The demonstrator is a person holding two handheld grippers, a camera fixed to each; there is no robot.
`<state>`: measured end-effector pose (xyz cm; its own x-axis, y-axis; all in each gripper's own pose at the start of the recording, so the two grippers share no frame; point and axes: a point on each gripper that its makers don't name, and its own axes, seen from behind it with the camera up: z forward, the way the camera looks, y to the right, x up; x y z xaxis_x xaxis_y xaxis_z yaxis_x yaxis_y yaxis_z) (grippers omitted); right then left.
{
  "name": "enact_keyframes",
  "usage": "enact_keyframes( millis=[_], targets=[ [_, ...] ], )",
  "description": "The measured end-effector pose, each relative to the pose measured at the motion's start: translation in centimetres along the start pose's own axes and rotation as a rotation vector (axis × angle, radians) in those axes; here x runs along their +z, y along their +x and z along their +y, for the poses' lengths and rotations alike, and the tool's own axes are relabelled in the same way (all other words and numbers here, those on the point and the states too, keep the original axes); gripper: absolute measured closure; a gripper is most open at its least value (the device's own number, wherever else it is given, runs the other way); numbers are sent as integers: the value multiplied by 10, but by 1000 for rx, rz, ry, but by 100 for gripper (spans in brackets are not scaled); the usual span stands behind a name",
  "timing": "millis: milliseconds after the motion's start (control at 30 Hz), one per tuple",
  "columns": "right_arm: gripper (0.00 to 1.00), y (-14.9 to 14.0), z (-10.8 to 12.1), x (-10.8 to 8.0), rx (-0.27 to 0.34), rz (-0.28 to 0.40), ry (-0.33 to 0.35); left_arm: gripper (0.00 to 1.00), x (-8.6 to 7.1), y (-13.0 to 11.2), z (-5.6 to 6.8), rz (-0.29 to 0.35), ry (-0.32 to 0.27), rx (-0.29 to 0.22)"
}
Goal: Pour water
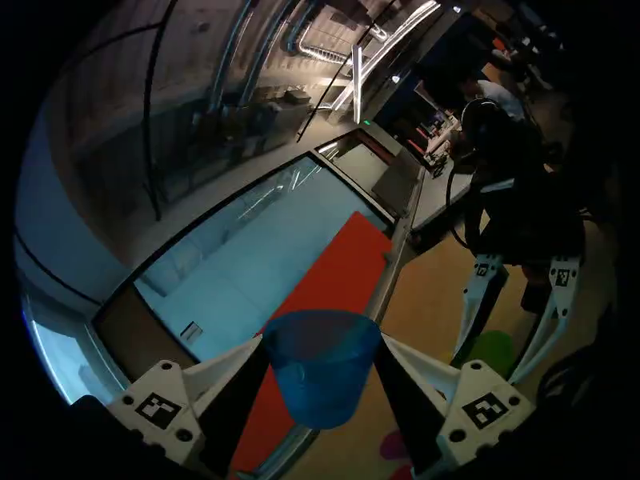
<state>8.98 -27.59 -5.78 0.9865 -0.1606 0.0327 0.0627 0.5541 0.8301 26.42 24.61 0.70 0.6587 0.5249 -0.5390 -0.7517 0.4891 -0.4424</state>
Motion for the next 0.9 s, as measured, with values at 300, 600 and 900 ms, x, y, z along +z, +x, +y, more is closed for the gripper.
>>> enact_keyframes(
  millis=[300,600,900],
  targets=[
    [8,1,0,2,-3,-2,2,14,2,1,-1,-1,5,55],
    [8,2,0,1,-5,2,3,14,3,5,-3,3,8,91],
    [8,2,0,0,-4,4,0,14,3,11,-1,7,5,142]
  ],
)
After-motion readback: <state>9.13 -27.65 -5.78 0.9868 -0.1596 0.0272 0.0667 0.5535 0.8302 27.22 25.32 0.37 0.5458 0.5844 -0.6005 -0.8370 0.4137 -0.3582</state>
